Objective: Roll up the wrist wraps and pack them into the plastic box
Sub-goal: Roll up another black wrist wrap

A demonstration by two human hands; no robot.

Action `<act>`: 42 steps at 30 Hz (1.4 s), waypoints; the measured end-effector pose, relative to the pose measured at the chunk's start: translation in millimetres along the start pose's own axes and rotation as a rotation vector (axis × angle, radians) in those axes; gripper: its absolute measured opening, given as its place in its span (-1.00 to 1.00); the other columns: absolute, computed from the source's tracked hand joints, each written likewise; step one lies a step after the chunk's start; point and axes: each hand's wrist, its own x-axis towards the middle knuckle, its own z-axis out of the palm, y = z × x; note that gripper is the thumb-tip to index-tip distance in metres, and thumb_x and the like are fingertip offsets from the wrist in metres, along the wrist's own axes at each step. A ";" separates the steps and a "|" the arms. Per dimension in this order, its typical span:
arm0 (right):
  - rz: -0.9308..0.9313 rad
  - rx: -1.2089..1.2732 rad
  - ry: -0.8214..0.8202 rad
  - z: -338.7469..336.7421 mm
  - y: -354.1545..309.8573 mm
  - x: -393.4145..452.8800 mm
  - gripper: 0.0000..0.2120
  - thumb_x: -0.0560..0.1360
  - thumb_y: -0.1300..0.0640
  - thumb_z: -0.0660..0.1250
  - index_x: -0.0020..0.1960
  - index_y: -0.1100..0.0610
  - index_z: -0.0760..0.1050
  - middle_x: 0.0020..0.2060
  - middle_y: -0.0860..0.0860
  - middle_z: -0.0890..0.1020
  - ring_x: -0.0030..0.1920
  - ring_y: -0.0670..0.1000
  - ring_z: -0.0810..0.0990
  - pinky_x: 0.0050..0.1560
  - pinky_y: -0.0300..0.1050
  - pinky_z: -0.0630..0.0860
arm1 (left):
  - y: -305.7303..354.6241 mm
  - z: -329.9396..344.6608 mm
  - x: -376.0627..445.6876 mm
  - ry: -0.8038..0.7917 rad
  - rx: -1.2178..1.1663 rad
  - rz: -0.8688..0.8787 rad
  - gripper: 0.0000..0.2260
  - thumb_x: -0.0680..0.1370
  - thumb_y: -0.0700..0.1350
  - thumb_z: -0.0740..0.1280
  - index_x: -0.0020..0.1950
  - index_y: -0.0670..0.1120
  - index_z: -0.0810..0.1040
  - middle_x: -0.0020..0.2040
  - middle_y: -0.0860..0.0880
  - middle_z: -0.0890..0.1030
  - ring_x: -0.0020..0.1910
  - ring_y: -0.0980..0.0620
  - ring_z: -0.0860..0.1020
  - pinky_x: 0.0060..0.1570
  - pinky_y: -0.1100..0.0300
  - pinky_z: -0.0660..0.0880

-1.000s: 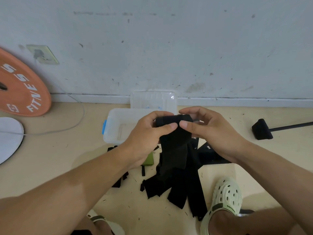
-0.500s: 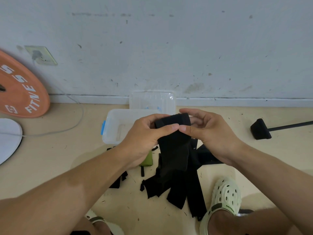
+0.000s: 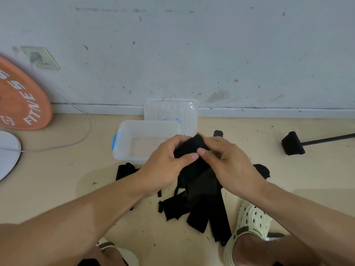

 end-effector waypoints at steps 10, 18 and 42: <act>0.186 0.378 0.059 -13.6 -11.0 10.6 -0.76 0.58 0.25 0.43 0.21 0.04 0.66 -0.05 -0.01 0.76 -0.06 0.11 0.75 -0.05 -0.07 0.69 | 6.6 -0.1 3.9 0.179 -0.087 0.028 -0.71 0.46 -0.19 0.58 0.14 0.00 0.65 0.04 0.02 0.74 0.06 0.03 0.72 0.11 0.06 0.66; 0.311 0.669 -0.021 -26.2 -16.2 15.4 -0.79 0.59 0.32 0.39 0.20 0.19 0.62 -0.02 0.10 0.77 -0.01 0.08 0.76 -0.12 -0.22 0.64 | 12.6 -5.6 5.8 0.144 -0.271 -0.053 -0.74 0.56 -0.16 0.46 0.24 -0.14 0.63 0.03 -0.07 0.76 0.04 -0.01 0.74 -0.02 0.12 0.69; 0.245 0.681 0.061 -25.6 -20.6 14.6 -0.85 0.43 0.24 0.54 -0.09 0.20 0.58 -0.16 0.09 0.67 -0.13 0.08 0.74 -0.19 -0.16 0.65 | 16.7 -4.9 2.0 0.049 -0.254 -0.095 -0.67 0.63 0.04 0.35 0.39 0.01 0.57 0.18 -0.03 0.72 0.20 -0.02 0.68 0.25 -0.14 0.61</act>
